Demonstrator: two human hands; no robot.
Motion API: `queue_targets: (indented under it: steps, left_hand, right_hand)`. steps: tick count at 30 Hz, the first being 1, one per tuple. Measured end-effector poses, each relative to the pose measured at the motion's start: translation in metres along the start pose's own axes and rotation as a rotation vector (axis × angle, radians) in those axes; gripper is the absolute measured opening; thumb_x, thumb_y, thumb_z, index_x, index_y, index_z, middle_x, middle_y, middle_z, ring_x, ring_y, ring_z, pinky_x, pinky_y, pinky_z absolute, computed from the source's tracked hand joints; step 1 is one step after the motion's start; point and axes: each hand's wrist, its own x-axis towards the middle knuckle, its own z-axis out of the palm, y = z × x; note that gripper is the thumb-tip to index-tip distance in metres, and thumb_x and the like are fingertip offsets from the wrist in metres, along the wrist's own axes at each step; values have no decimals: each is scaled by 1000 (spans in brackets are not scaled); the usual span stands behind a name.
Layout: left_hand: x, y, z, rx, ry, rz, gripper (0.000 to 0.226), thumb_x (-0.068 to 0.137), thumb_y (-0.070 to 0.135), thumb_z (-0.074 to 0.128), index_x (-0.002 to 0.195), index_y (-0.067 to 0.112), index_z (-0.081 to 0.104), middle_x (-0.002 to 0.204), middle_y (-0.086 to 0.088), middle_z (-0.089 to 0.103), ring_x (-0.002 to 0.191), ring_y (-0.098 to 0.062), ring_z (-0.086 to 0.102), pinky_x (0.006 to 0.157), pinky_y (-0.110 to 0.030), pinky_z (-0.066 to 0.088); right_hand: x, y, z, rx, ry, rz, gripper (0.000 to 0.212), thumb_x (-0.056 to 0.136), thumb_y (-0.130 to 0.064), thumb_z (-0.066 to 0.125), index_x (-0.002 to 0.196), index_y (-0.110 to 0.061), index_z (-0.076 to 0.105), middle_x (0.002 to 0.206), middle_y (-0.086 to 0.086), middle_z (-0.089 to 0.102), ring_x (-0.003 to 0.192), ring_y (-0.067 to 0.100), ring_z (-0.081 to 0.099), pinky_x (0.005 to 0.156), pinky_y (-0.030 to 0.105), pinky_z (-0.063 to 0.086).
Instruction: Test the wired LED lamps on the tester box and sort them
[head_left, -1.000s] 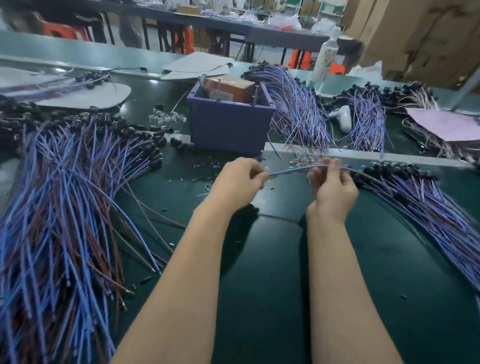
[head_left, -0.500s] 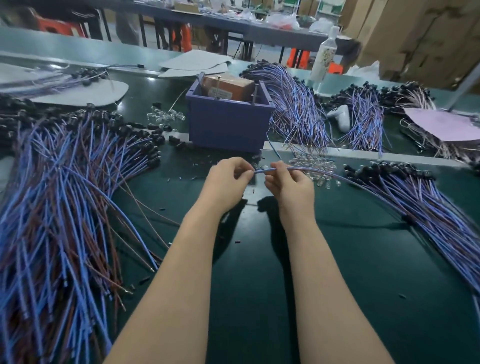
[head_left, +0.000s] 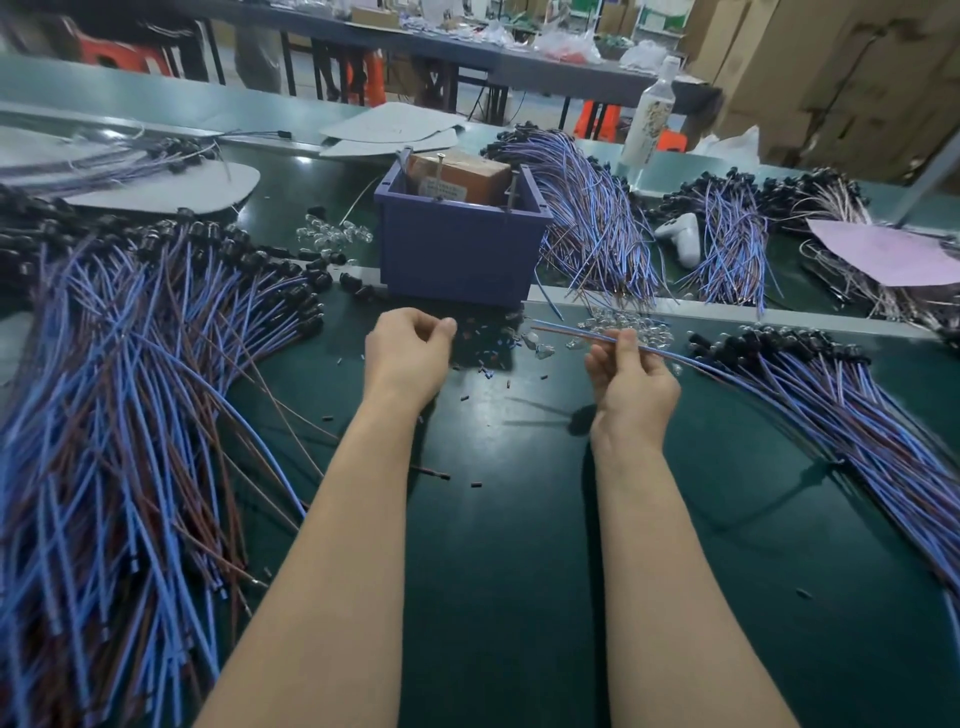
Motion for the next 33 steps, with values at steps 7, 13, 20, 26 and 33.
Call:
queue_targets:
  steps: [7,13,20,26,33]
  left_hand:
    - [-9,10,7,156,86,109,33,88,12,52,119,18,62,132,-6,46,125,-26,41,105,-33,35]
    - [-28,32,34,-292,-354,158,25,98,21,49,109,6,66,96,-4,67,85,-10,59,81,-22,47]
    - [-19,24,41,-561,-109,-86,27,99,16,46,81,5,63,63,-3,55,52,-12,49,51,-23,41]
    - [-2,32,27,-658,18,-28,26,100,17,45,80,18,61,74,3,61,65,-4,59,67,-23,49]
    - [4,32,35,-766,61,-27,8,95,13,55,90,8,60,76,-3,63,67,-13,58,66,-24,51]
  right_hand:
    - [-10,1,11,133,-84,152,21,96,-9,52,77,-5,60,51,-4,65,49,4,63,54,16,55]
    - [-28,6,29,200,-195,375,15,93,-15,55,83,-11,64,63,-2,68,59,10,60,63,20,49]
    - [-47,-5,34,-405,-396,297,28,98,-22,48,80,-7,65,57,2,58,45,8,52,46,18,47]
    - [-45,-28,36,-943,-393,-482,21,95,-21,53,85,-12,69,74,2,67,68,13,61,68,28,50]
    - [-28,-3,50,-1115,-483,-445,19,93,-15,54,100,-9,70,96,7,71,91,22,63,81,29,46]
